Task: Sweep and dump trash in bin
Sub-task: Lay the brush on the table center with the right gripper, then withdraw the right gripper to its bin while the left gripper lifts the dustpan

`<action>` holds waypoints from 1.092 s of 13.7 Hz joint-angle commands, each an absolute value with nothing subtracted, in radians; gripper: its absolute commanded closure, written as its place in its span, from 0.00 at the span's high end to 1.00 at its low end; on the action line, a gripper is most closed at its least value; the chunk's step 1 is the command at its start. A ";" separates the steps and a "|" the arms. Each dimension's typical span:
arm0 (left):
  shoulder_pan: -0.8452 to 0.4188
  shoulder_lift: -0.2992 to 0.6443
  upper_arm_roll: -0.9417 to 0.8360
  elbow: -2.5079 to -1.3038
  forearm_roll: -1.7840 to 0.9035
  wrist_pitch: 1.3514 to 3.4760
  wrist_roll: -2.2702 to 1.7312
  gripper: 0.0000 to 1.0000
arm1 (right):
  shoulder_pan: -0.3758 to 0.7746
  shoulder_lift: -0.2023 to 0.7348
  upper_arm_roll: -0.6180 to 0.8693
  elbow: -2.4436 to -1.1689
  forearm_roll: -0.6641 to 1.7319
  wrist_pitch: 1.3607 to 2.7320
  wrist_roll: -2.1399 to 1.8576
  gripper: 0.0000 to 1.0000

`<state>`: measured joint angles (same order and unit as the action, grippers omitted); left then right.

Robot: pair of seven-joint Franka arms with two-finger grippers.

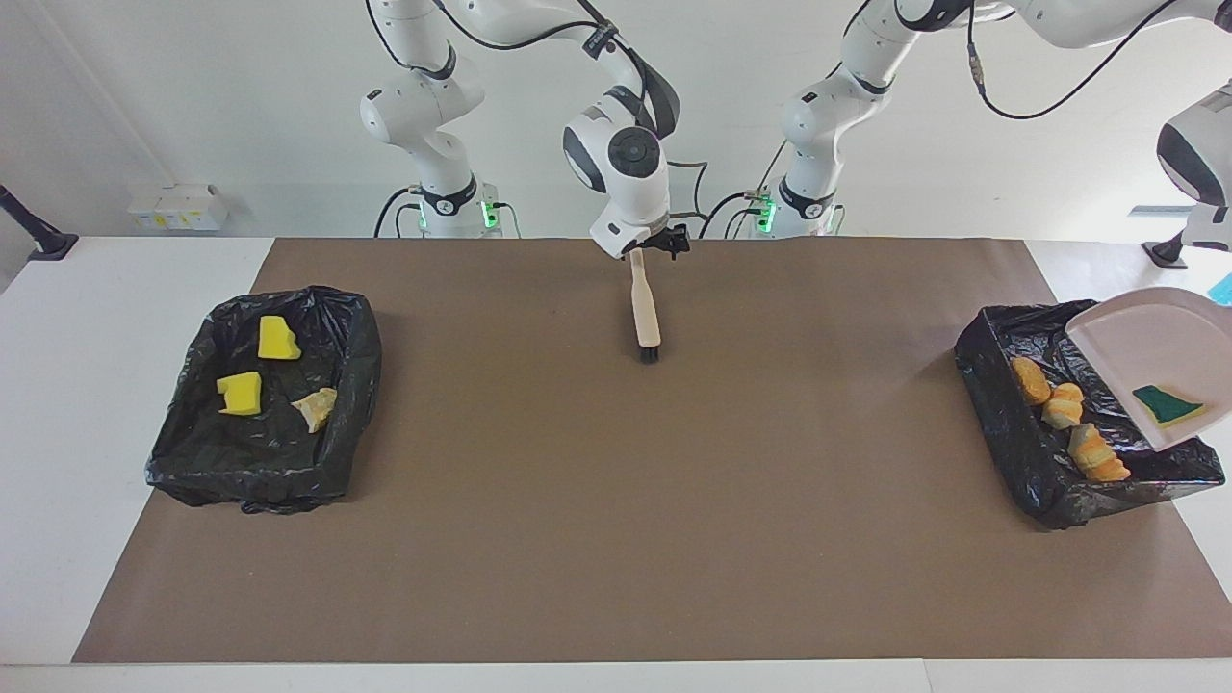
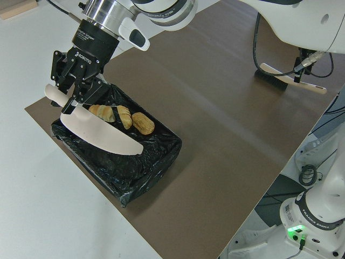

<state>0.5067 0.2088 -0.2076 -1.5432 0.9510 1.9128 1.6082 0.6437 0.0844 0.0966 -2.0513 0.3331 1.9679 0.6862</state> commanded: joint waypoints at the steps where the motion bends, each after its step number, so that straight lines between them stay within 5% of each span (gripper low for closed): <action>1: 0.477 0.135 -0.192 -1.605 1.044 1.947 1.589 0.00 | 0.498 0.081 0.100 -1.871 0.241 1.791 0.619 1.00; 4: 0.428 0.103 -0.192 -1.623 1.109 1.928 1.560 0.00 | 0.395 0.074 0.097 -1.790 0.165 1.750 0.588 1.00; 8: 0.390 -0.003 -0.196 -1.813 1.215 1.937 1.361 0.00 | 0.304 0.074 0.077 -1.671 0.077 1.703 0.474 1.00; 15: 0.287 -0.003 -0.244 -1.703 0.987 1.712 1.396 0.00 | 0.076 0.052 0.012 -1.546 0.051 1.522 0.201 1.00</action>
<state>0.3623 0.0029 -0.2445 -1.7453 1.0701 1.8037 1.3969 0.1558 0.0614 0.0014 -1.5669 0.0378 1.5605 0.2662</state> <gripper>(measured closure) 0.687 0.000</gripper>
